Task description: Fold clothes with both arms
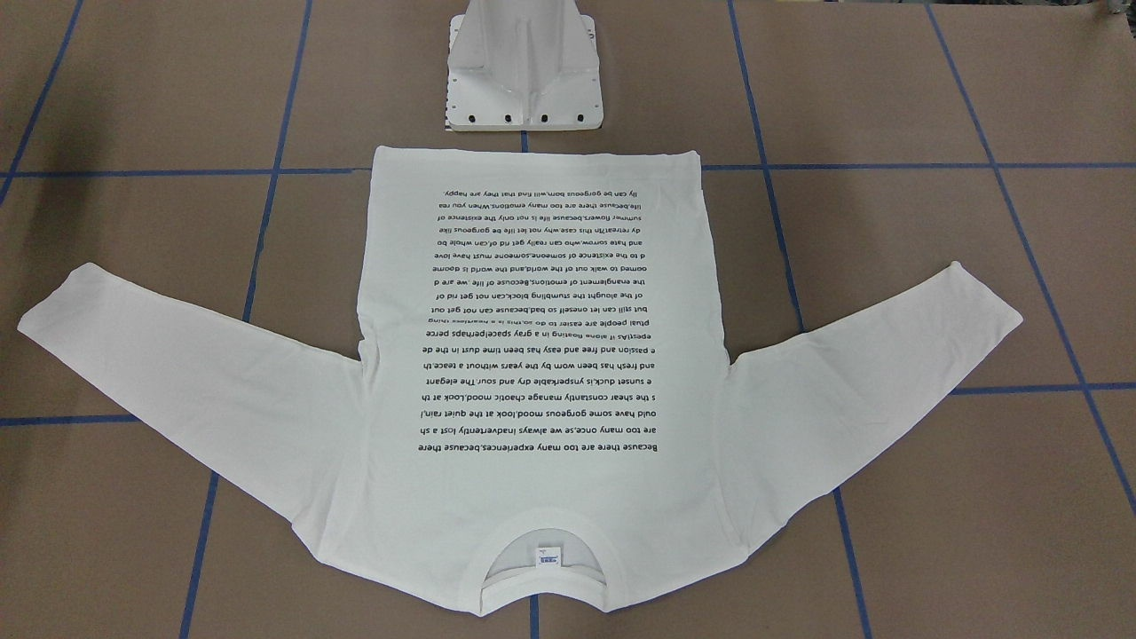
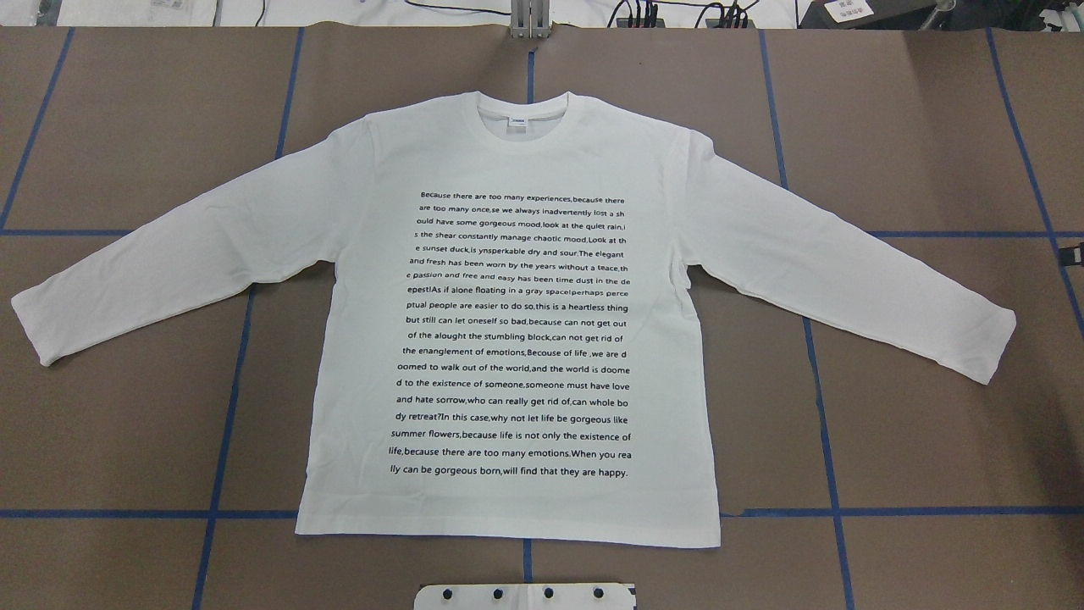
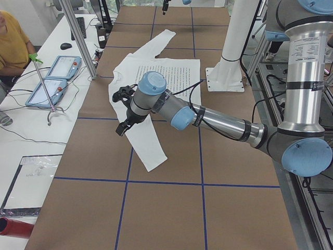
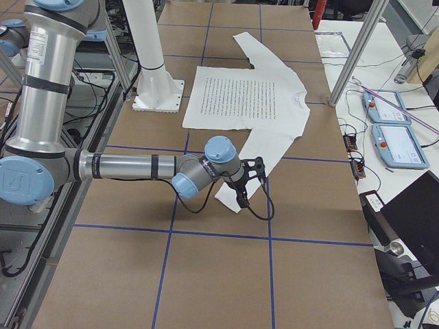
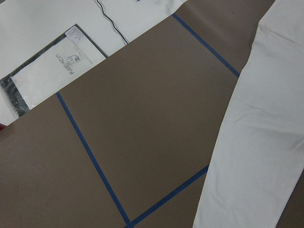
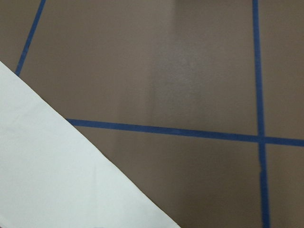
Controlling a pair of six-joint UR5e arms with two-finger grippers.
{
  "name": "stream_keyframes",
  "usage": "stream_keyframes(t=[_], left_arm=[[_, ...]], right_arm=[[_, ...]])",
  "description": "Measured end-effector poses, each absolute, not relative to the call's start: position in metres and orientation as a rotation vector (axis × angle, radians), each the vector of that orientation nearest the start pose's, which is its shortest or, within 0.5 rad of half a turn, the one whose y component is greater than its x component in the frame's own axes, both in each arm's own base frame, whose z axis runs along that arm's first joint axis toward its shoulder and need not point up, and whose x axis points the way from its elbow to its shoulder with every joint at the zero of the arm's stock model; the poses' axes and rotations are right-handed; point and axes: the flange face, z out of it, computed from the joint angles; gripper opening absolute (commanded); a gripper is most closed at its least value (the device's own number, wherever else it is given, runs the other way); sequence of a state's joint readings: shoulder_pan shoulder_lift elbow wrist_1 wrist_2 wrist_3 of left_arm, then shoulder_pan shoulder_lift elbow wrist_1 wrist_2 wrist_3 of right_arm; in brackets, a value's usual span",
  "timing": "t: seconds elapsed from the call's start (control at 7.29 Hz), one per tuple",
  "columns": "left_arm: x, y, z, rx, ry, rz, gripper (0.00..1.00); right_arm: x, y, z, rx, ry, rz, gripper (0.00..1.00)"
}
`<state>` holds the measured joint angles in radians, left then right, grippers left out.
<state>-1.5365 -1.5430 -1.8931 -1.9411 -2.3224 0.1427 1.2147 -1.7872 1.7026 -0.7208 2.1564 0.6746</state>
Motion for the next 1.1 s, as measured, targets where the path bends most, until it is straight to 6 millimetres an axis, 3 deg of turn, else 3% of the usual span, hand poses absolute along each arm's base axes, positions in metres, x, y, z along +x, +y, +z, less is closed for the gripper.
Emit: stream_keyframes(t=[0.14,0.27,0.41,0.82,1.1], left_arm=[[-0.049,-0.489,0.469,0.677,0.691,0.413,1.00],[-0.049,-0.489,0.468,0.680,0.690,0.415,1.00],[-0.049,-0.489,0.467,0.682,0.690,0.416,1.00],[-0.048,-0.489,0.466,0.685,0.690,0.418,1.00],[-0.049,-0.489,0.466,0.686,0.689,0.418,1.00]], right_arm=[[-0.113,-0.425,0.620,0.387,-0.850,0.105,0.94],[-0.136,-0.419,0.640,0.393,-0.838,0.116,0.90],[-0.146,-0.415,0.654,0.389,-0.826,0.118,0.88],[-0.150,-0.407,0.681,0.372,-0.812,0.117,0.79],[-0.151,-0.403,0.694,0.366,-0.810,0.113,0.63]])
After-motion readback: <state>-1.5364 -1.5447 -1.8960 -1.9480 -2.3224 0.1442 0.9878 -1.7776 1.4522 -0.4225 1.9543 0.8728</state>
